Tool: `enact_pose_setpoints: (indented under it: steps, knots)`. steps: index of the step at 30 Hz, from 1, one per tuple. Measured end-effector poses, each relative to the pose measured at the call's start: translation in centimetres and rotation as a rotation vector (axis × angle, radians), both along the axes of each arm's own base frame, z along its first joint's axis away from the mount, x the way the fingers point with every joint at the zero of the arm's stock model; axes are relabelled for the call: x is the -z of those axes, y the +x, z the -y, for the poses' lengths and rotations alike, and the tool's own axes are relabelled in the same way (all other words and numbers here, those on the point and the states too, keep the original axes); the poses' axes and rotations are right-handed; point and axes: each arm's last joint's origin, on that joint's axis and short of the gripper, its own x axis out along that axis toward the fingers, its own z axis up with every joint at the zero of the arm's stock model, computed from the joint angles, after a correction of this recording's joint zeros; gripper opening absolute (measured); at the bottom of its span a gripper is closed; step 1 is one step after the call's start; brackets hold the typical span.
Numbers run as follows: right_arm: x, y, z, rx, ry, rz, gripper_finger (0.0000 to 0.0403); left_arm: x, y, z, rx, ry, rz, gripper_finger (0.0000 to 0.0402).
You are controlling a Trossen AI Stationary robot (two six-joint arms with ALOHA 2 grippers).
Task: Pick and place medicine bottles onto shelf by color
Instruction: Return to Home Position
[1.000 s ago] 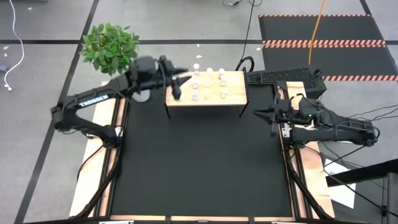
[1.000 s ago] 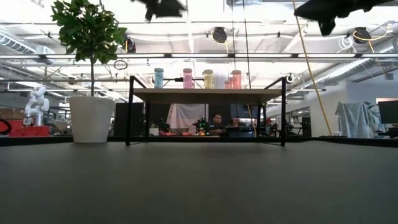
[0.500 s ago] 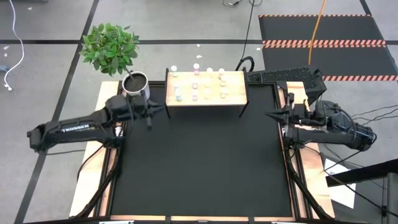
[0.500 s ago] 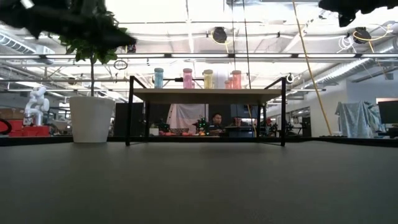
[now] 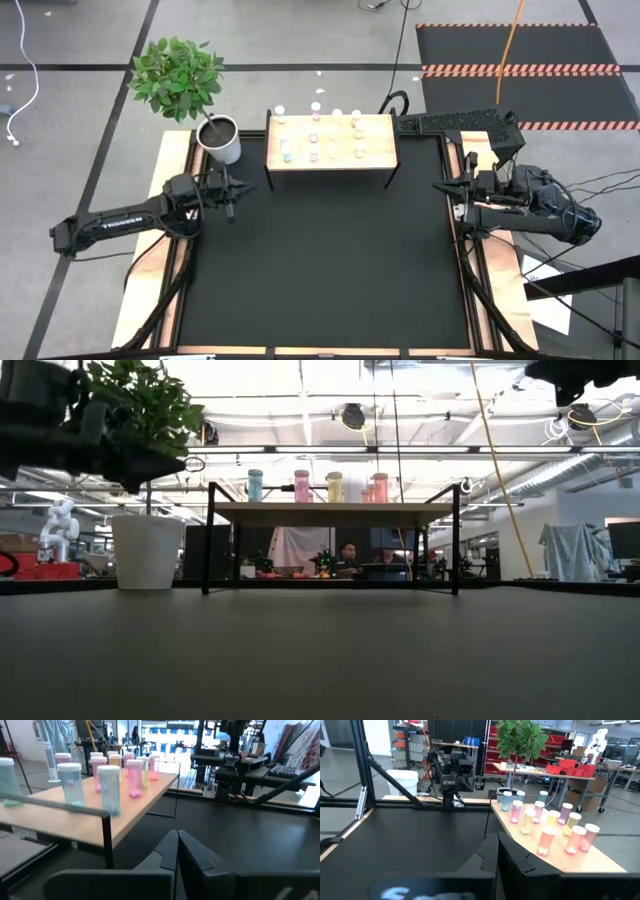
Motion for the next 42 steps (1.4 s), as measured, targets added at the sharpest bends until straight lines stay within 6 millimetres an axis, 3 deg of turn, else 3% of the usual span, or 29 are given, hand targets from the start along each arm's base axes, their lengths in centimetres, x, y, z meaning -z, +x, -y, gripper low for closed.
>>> enact_pose_setpoints:
  steps: [3, 8, 13, 22, 25, 30, 33, 42]
  knots:
    - [0.8, 0.0, 0.0, 0.0, -0.003, 0.017, 0.0, 1.1, -0.4, 0.2, 0.001, -0.006, -0.008, 0.0004]
    - [2.6, -0.1, 0.0, -0.004, 0.037, 0.053, 0.0, 1.1, -0.6, 0.3, 0.035, 0.017, -0.016, 0.0014]
    - [4.2, 1.4, 0.1, -0.032, 0.071, 0.053, 0.0, 1.2, -0.5, 0.4, 0.059, 0.022, -0.026, 0.0007]
    - [11.1, 4.9, 0.3, -0.127, 0.138, 0.182, 0.0, 1.5, -0.5, 0.5, 0.102, 0.008, -0.059, 0.0014]
    - [10.5, 4.9, 0.2, -0.148, 0.174, 0.272, 0.0, 1.8, -0.5, 0.5, 0.106, -0.025, -0.084, 0.0004]
    - [11.0, 5.0, 0.2, -0.145, 0.173, 0.214, 0.0, 3.0, -0.5, 0.8, 0.159, -0.142, -0.184, 0.001]
    - [11.9, 5.1, 0.3, -0.132, 0.207, 0.13, 0.0, 3.1, -0.4, 1.1, 0.202, -0.154, -0.196, 0.0013]
    - [12.0, 5.1, 0.3, -0.13, 0.211, 0.119, 0.0, 3.2, -0.4, 1.1, 0.165, -0.166, -0.206, 0.0014]
